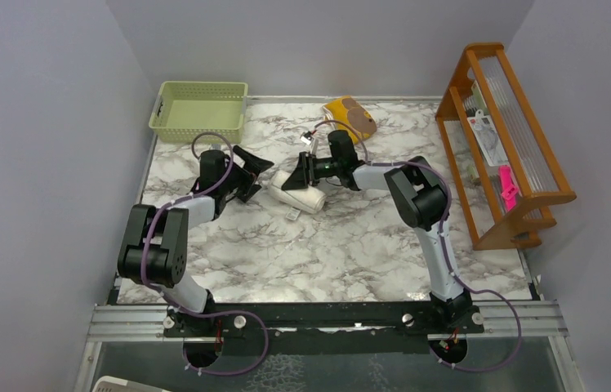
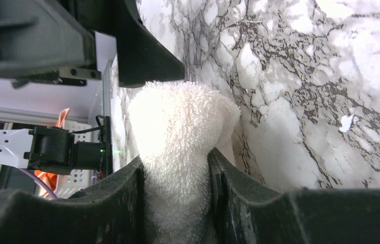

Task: Roll the towels
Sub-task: Pick up the towel at the center of the board.

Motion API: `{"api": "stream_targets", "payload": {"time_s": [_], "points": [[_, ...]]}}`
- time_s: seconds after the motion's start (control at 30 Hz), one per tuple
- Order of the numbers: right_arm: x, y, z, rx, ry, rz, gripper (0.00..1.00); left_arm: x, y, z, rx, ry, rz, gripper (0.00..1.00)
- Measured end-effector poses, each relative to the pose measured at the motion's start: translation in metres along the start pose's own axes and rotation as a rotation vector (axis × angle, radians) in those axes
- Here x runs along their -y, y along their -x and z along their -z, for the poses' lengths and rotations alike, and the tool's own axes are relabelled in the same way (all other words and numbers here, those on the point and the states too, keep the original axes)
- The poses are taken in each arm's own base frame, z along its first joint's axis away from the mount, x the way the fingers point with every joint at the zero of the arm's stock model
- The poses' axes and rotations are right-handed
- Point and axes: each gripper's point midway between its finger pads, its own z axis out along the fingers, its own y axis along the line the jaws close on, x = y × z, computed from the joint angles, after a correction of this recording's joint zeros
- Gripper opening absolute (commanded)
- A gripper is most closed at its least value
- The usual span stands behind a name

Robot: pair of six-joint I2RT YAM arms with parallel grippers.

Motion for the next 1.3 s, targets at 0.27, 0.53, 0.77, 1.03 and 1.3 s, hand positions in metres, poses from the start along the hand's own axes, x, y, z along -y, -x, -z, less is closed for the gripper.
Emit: {"api": "stream_targets", "payload": {"time_s": [0.27, 0.53, 0.77, 1.03, 1.3], "points": [[0.003, 0.006, 0.001, 0.007, -0.032, 0.061, 0.39, 0.006, 0.003, 0.006, -0.035, 0.144, 0.078, 0.99], [0.004, 0.007, 0.002, 0.009, -0.043, 0.079, 0.41, -0.007, -0.045, -0.002, -0.145, 0.231, 0.156, 0.99], [0.006, 0.010, 0.004, 0.018, -0.069, 0.082, 0.43, 0.005, -0.053, -0.012, -0.143, 0.193, 0.214, 0.99], [-0.005, 0.007, 0.000, 0.007, -0.060, 0.094, 0.43, 0.005, -0.050, -0.023, -0.087, 0.171, 0.248, 0.99], [-0.018, 0.004, -0.001, 0.000, -0.039, 0.102, 0.46, 0.001, -0.046, -0.029, -0.046, 0.178, 0.242, 0.88]]}}
